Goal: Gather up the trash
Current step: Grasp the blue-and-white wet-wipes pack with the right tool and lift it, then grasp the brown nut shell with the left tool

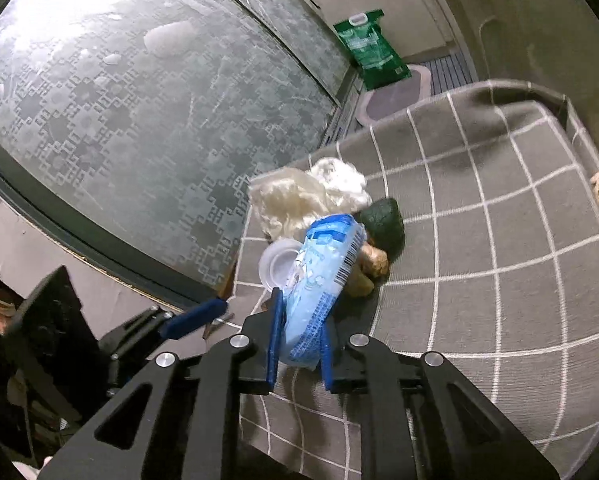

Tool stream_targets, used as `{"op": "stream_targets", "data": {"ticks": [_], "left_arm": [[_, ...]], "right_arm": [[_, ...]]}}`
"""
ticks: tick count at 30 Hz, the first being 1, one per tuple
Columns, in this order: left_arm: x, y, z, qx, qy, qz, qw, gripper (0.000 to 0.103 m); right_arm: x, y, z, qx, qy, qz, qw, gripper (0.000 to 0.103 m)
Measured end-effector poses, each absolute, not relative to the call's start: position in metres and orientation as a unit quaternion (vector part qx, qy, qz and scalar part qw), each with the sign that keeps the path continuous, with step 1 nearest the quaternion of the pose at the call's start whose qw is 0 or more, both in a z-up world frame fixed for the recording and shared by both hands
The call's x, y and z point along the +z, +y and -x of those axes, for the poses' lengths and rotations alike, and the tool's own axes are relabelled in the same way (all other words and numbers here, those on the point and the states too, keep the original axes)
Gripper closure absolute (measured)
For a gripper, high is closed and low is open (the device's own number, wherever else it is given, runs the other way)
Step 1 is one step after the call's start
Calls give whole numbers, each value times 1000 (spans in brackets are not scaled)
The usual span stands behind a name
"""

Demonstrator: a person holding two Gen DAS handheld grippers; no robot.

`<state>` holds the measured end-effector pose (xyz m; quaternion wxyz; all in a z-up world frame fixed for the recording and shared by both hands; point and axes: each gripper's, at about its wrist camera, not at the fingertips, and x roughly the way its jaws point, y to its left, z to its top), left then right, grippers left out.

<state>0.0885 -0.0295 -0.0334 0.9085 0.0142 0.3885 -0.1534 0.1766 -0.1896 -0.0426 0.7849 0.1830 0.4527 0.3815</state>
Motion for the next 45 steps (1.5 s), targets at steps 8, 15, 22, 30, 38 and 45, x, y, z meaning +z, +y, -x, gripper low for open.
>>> {"op": "stream_targets", "data": {"ticks": [8, 15, 22, 30, 38, 45], "left_arm": [[-38, -39, -97, -148, 398, -12, 905, 56], [-45, -44, -110, -127, 409, -5, 903, 60], [-51, -45, -118, -103, 423, -3, 900, 67], [-50, -40, -119, -94, 421, 5, 902, 81], [-37, -22, -110, -93, 408, 26, 908, 81], [-28, 9, -99, -79, 396, 39, 914, 81]], "right_arm": [[-27, -206, -169, 381, 424, -169, 804, 87], [-22, -217, -164, 376, 412, -158, 815, 87], [-16, -226, -157, 386, 398, -159, 817, 87], [-9, -221, -157, 395, 393, -161, 815, 87], [-3, -196, -158, 408, 392, -156, 810, 87], [6, -158, -157, 427, 393, -144, 802, 87]]}}
